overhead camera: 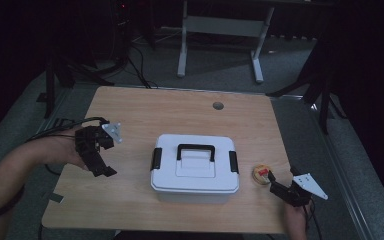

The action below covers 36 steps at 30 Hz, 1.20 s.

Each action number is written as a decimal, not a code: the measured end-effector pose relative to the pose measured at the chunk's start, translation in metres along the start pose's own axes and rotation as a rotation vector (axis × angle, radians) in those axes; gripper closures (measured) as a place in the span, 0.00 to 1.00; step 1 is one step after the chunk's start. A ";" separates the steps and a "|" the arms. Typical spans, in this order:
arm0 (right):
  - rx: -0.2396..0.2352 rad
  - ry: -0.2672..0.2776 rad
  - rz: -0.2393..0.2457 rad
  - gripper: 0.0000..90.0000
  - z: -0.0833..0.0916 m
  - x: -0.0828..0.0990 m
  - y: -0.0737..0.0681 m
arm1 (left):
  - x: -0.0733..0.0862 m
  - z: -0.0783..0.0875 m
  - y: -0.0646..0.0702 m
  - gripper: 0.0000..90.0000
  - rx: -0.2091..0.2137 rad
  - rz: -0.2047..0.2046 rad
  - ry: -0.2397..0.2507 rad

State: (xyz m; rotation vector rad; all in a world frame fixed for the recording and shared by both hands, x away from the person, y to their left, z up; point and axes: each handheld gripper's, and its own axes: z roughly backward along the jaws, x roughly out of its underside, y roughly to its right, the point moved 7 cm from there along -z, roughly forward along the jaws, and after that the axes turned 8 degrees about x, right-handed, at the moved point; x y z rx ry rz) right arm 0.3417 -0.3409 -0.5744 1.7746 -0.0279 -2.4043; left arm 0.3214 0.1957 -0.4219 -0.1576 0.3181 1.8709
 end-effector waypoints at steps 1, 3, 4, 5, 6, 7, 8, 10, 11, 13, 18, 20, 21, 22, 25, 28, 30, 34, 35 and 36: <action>-0.001 -0.001 -0.001 0.14 0.000 0.000 0.000 | -0.001 0.000 0.000 0.12 -0.008 -0.012 -0.009; -0.002 -0.001 -0.007 0.14 0.000 0.000 0.000 | -0.003 0.001 -0.001 0.13 -0.006 -0.007 -0.005; -0.003 -0.001 -0.008 0.14 0.000 0.000 0.000 | -0.003 -0.001 -0.001 0.13 -0.008 -0.006 -0.020; -0.003 -0.001 -0.008 0.14 0.000 0.000 0.000 | -0.003 -0.001 -0.002 0.13 -0.014 -0.007 -0.031; -0.003 -0.001 -0.007 0.14 0.000 0.000 0.000 | -0.003 -0.003 -0.002 0.14 -0.004 -0.003 -0.039; -0.003 -0.001 -0.007 0.14 0.000 0.000 0.000 | -0.003 -0.003 -0.002 0.14 -0.004 -0.003 -0.039; -0.003 -0.001 -0.007 0.14 0.000 0.000 0.000 | -0.004 -0.004 -0.003 0.14 -0.009 -0.010 -0.050; -0.005 0.000 -0.009 0.14 0.000 0.000 0.000 | -0.007 -0.004 -0.006 0.14 -0.010 -0.008 -0.043; -0.006 -0.001 -0.010 0.14 0.000 0.000 0.000 | -0.009 -0.004 -0.005 0.14 -0.011 -0.011 -0.040; -0.006 0.000 -0.010 0.14 0.000 0.000 0.000 | -0.014 -0.004 -0.005 0.15 0.000 -0.008 -0.034; -0.006 -0.001 -0.009 0.14 0.000 0.000 0.000 | -0.025 -0.004 -0.003 0.15 -0.003 -0.029 -0.060; -0.007 0.001 -0.010 0.14 0.000 0.000 0.001 | -0.029 -0.004 -0.002 0.15 0.002 -0.032 -0.069; -0.007 0.001 -0.010 0.14 0.000 0.000 0.001 | -0.031 -0.004 -0.002 0.15 0.000 -0.039 -0.068; -0.008 0.000 -0.009 0.14 0.000 0.000 0.001 | -0.031 -0.004 -0.002 0.15 0.000 -0.039 -0.068; -0.009 0.000 -0.009 0.14 0.000 0.000 0.000 | -0.044 -0.005 0.001 0.15 0.020 -0.048 -0.057; -0.011 0.000 -0.011 0.14 0.000 0.000 0.001 | -0.054 -0.006 0.003 0.15 0.029 -0.071 -0.068; -0.012 0.001 -0.011 0.14 0.000 0.000 0.001 | -0.057 -0.007 0.003 0.15 0.024 -0.081 -0.072; -0.016 0.001 -0.012 0.14 0.001 0.000 0.001 | -0.071 -0.010 0.005 0.16 0.040 -0.095 -0.065; -0.016 0.001 -0.012 0.14 0.001 0.000 0.001 | -0.071 -0.010 0.005 0.16 0.040 -0.095 -0.065; -0.017 0.000 -0.015 0.14 0.001 0.000 0.001 | -0.074 -0.011 0.005 0.16 0.038 -0.107 -0.076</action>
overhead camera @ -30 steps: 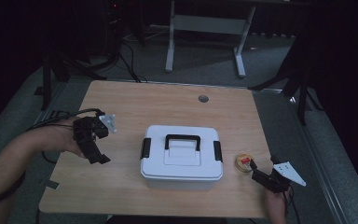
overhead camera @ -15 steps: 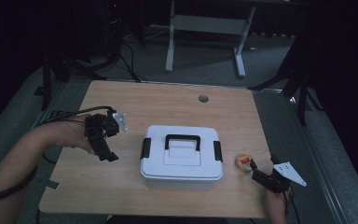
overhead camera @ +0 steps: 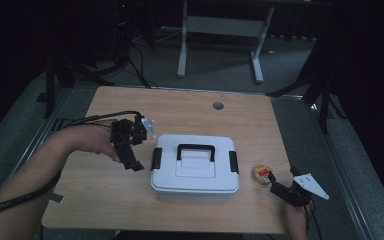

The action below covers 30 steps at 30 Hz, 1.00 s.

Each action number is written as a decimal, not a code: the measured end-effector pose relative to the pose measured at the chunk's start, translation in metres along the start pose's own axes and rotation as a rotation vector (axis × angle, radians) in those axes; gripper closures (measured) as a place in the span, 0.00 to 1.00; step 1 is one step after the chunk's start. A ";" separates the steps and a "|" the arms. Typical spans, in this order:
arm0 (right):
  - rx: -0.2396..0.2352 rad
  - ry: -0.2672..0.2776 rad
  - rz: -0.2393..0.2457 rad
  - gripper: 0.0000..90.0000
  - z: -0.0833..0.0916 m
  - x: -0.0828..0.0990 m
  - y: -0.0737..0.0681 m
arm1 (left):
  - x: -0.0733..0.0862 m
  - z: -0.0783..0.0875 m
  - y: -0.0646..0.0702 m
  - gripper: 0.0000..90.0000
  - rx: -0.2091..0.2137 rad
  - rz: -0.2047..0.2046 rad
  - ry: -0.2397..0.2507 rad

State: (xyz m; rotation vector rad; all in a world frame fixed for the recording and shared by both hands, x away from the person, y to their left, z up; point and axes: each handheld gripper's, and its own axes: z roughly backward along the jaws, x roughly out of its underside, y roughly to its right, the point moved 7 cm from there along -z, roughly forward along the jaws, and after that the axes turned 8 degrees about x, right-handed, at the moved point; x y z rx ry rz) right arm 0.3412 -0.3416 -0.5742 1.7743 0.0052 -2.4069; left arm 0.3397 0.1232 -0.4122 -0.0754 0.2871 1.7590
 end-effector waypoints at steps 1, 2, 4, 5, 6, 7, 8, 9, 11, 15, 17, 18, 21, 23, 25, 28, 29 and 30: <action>-0.001 0.000 0.000 0.14 0.000 0.000 0.000 | -0.002 -0.001 0.000 0.16 0.008 0.001 -0.003; -0.002 -0.001 0.001 0.14 0.000 0.000 0.000 | -0.002 -0.001 0.000 0.16 0.008 0.001 -0.003; -0.004 -0.001 0.001 0.14 0.000 0.000 0.000 | -0.009 -0.005 -0.001 0.16 0.013 -0.009 -0.014; -0.005 -0.001 0.000 0.14 0.000 0.000 0.000 | -0.011 -0.006 -0.001 0.16 0.016 -0.014 -0.015; -0.006 -0.001 0.000 0.14 0.000 0.000 0.000 | -0.011 -0.006 -0.001 0.16 0.016 -0.014 -0.015; -0.006 -0.001 0.000 0.14 0.000 0.000 0.000 | -0.014 -0.007 -0.002 0.16 0.013 -0.017 -0.018; -0.007 0.000 0.000 0.14 0.000 0.000 0.000 | -0.017 -0.008 -0.002 0.16 0.021 -0.020 -0.017; -0.007 0.002 -0.002 0.14 0.000 0.000 0.000 | -0.020 -0.008 -0.004 0.16 0.015 -0.021 -0.021; -0.008 0.003 -0.003 0.14 0.000 0.000 0.000 | -0.024 -0.010 -0.004 0.16 0.023 -0.031 -0.025; -0.009 0.003 -0.006 0.14 0.000 0.000 0.001 | -0.034 -0.014 -0.005 0.16 0.026 -0.045 -0.033; -0.010 0.005 -0.007 0.14 0.001 0.000 0.001 | -0.039 -0.016 -0.005 0.16 0.037 -0.053 -0.032; -0.011 0.005 -0.007 0.14 0.001 0.000 0.001 | -0.042 -0.016 -0.005 0.17 0.027 -0.056 -0.032; -0.011 0.005 -0.008 0.14 0.001 0.000 0.001 | -0.047 -0.018 -0.005 0.17 0.040 -0.066 -0.028; -0.013 0.005 -0.009 0.14 0.001 0.000 0.000 | -0.054 -0.022 -0.006 0.17 0.045 -0.071 -0.028; -0.013 0.005 -0.009 0.14 0.001 0.000 0.001 | -0.059 -0.026 -0.008 0.17 0.039 -0.079 -0.046; -0.015 0.005 -0.011 0.14 0.001 0.000 0.001 | -0.066 -0.031 -0.010 0.17 0.050 -0.087 -0.063; -0.016 0.004 -0.011 0.14 0.001 0.000 0.001 | -0.070 -0.032 -0.011 0.17 0.059 -0.091 -0.055; -0.019 0.004 -0.012 0.14 0.001 0.000 0.001 | -0.072 -0.033 -0.012 0.17 0.062 -0.087 -0.053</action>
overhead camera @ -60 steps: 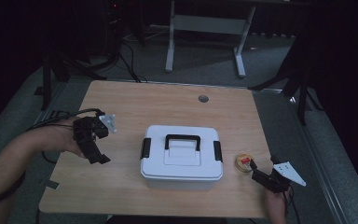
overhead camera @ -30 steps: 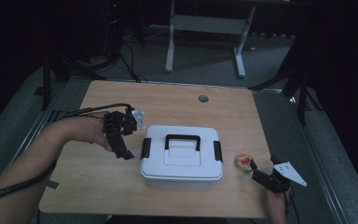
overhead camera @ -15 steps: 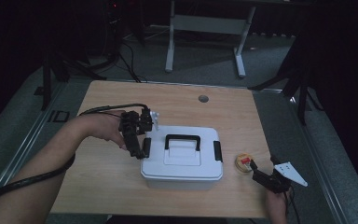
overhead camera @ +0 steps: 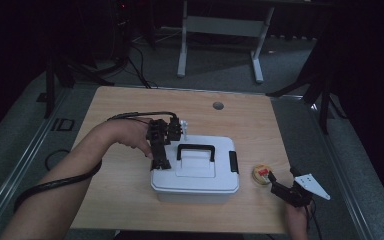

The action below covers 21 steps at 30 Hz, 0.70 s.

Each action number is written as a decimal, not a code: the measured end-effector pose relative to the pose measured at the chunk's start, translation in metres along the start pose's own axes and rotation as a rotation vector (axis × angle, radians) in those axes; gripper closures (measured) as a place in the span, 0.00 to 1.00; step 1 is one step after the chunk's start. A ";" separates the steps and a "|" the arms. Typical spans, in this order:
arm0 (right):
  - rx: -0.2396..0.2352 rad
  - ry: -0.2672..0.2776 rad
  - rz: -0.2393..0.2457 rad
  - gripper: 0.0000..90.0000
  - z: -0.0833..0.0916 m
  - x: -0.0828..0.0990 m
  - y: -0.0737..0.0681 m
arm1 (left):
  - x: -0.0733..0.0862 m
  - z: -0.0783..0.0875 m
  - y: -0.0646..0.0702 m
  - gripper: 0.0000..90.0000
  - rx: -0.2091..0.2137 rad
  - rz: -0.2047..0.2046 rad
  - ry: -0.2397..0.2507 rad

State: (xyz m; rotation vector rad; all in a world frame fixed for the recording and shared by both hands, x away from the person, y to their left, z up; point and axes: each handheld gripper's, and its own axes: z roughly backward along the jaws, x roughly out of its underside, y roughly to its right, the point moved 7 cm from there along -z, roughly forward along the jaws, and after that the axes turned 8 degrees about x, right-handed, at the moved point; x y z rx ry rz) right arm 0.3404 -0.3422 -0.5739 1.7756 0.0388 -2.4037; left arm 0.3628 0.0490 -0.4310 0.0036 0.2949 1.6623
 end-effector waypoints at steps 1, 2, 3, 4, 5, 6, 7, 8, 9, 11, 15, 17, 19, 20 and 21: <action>-0.001 0.000 0.000 0.14 0.000 0.000 0.000 | -0.002 -0.001 -0.002 0.18 -0.006 -0.005 -0.011; -0.003 0.000 0.001 0.14 0.000 0.000 0.000 | -0.004 -0.003 -0.004 0.18 -0.001 -0.005 -0.018; -0.004 0.001 -0.001 0.14 0.000 0.000 0.000 | -0.006 -0.004 -0.005 0.18 -0.003 -0.006 -0.022; -0.005 0.002 -0.002 0.14 0.000 0.000 0.000 | -0.008 -0.005 -0.007 0.19 -0.008 -0.018 -0.029; -0.006 0.002 -0.002 0.14 0.000 0.000 0.000 | -0.010 -0.006 -0.007 0.19 -0.002 -0.013 -0.025; -0.007 0.002 -0.004 0.14 0.000 0.000 0.000 | -0.012 -0.006 -0.009 0.21 -0.003 -0.019 -0.026; -0.008 0.003 -0.004 0.14 0.000 0.000 0.000 | -0.012 -0.006 -0.009 0.21 -0.003 -0.019 -0.026; -0.008 0.002 -0.005 0.14 0.000 0.000 0.000 | -0.016 -0.006 -0.010 0.21 -0.006 -0.024 -0.033; -0.008 0.002 -0.005 0.14 0.000 0.000 0.000 | -0.018 -0.006 -0.011 0.21 -0.014 -0.033 -0.032; -0.009 0.002 -0.005 0.14 0.000 0.000 0.000 | -0.023 -0.007 -0.011 0.25 -0.007 -0.039 -0.026; -0.011 0.004 -0.006 0.14 0.000 0.000 0.000 | -0.027 -0.007 -0.010 0.38 0.004 -0.054 -0.041; -0.011 0.004 -0.006 0.14 0.001 0.000 0.000 | -0.028 -0.007 -0.010 0.46 0.010 -0.050 -0.051; -0.011 0.004 -0.006 0.14 0.000 0.000 0.000 | -0.029 -0.007 -0.010 0.50 0.011 -0.042 -0.063; -0.011 0.004 -0.006 0.14 0.000 0.000 0.000 | -0.029 -0.007 -0.010 0.56 0.011 -0.042 -0.063; -0.012 0.004 -0.005 0.14 0.000 0.000 0.000 | -0.029 -0.008 -0.009 0.57 0.019 -0.041 -0.074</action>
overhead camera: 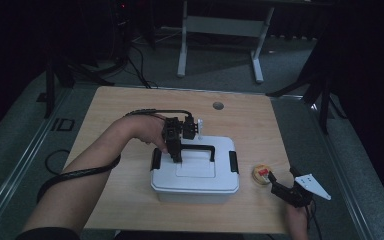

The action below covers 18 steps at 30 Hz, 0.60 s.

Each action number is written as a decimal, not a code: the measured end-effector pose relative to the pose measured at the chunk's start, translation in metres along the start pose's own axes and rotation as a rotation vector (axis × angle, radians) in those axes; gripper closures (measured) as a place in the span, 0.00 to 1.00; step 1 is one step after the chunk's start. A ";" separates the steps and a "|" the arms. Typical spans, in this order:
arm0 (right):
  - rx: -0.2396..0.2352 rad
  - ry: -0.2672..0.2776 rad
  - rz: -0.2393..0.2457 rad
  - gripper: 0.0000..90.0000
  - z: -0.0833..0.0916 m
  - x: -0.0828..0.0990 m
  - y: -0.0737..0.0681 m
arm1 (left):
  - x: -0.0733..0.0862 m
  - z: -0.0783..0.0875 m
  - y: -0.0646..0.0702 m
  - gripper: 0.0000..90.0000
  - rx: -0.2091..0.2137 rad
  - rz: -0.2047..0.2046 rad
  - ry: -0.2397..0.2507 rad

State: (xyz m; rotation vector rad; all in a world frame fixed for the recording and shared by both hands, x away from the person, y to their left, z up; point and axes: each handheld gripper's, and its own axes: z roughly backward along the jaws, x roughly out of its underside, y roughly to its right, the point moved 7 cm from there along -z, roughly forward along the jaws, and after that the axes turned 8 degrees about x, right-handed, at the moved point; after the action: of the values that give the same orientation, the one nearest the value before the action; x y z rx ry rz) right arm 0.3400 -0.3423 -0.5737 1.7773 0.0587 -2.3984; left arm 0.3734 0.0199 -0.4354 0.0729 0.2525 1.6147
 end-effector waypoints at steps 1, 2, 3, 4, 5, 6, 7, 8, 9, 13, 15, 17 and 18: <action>0.000 0.000 0.000 0.14 0.000 0.000 0.000 | 0.000 0.000 -0.001 0.59 -0.003 -0.005 -0.011; 0.000 0.000 0.000 0.14 0.000 0.000 0.000 | -0.001 0.000 0.000 0.65 0.000 -0.004 -0.011; 0.000 -0.001 0.000 0.14 0.000 0.000 0.000 | -0.002 -0.001 0.001 0.66 0.010 -0.008 -0.008; 0.000 -0.001 0.001 0.14 0.000 0.000 0.000 | -0.002 -0.002 0.000 0.67 -0.013 -0.017 -0.019; 0.000 -0.001 0.001 0.14 0.000 0.000 0.000 | -0.003 -0.002 -0.001 0.68 -0.026 -0.022 -0.022; 0.000 -0.001 0.001 0.14 0.000 0.000 0.000 | -0.003 -0.003 -0.001 0.68 -0.022 -0.013 -0.027; 0.001 -0.001 0.001 0.14 0.000 0.000 0.000 | -0.003 -0.004 -0.002 0.70 -0.020 -0.011 -0.040; 0.001 -0.001 0.002 0.14 0.000 0.000 0.000 | -0.003 -0.005 -0.002 0.73 -0.029 -0.012 -0.045; 0.001 -0.001 0.002 0.14 0.000 0.000 0.000 | -0.003 -0.005 -0.002 0.76 -0.029 -0.012 -0.045; 0.001 -0.001 0.004 0.15 0.000 0.000 0.000 | -0.005 -0.006 -0.002 0.90 0.016 0.005 -0.042; 0.000 -0.001 0.004 0.15 0.000 0.000 0.000 | -0.005 -0.006 -0.001 0.92 0.014 0.005 -0.046; 0.000 -0.001 0.004 0.15 0.000 0.000 0.000 | -0.005 -0.005 -0.001 0.92 0.020 0.014 -0.052; 0.000 -0.001 0.004 0.15 0.000 0.000 0.000 | -0.006 -0.005 -0.001 0.92 0.022 0.013 -0.055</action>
State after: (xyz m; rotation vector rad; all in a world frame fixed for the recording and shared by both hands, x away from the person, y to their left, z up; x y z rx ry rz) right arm 0.3400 -0.3420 -0.5738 1.7747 0.0556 -2.3963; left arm 0.3738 0.0138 -0.4403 0.1356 0.2276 1.6206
